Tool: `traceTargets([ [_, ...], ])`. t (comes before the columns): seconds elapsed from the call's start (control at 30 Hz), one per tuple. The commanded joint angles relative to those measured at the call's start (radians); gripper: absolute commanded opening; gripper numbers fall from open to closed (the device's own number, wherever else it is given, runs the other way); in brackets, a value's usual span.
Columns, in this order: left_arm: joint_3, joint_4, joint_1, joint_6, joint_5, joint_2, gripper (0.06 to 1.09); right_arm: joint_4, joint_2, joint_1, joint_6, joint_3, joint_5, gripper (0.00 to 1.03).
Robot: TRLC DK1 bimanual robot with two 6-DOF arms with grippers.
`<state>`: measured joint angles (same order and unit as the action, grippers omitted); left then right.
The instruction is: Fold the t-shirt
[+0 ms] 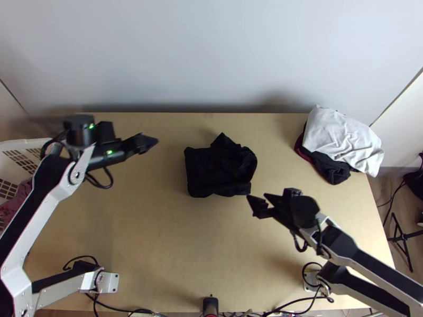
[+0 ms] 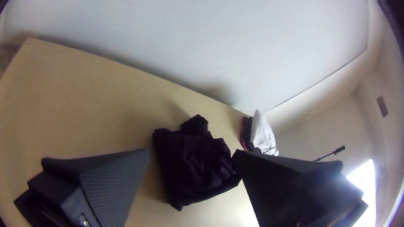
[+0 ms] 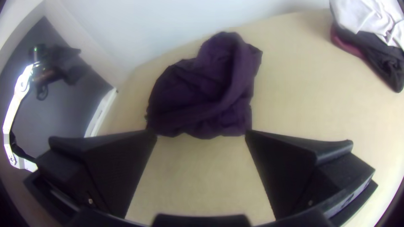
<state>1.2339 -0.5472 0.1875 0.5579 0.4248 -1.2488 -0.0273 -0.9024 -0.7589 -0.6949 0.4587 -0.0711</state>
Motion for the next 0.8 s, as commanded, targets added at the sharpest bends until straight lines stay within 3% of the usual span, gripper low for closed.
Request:
traceTargets([
  [0.0,-0.117,0.003,-0.040,-0.023,-0.092,0.112,1.04,0.145,-0.151,-0.076,-0.077,-0.049,-0.076,0.97],
  [0.4,-0.188,-0.011,-0.083,-0.050,-0.179,0.184,1.04,0.300,-0.412,-0.140,-0.229,0.035,-0.090,0.96],
  [0.73,-0.179,-0.011,-0.105,-0.049,-0.205,0.193,1.04,0.351,-0.586,-0.180,-0.350,0.149,-0.282,0.96],
  [0.77,-0.177,-0.011,-0.108,-0.049,-0.208,0.193,1.04,0.351,-0.599,-0.184,-0.357,0.163,-0.288,0.92],
])
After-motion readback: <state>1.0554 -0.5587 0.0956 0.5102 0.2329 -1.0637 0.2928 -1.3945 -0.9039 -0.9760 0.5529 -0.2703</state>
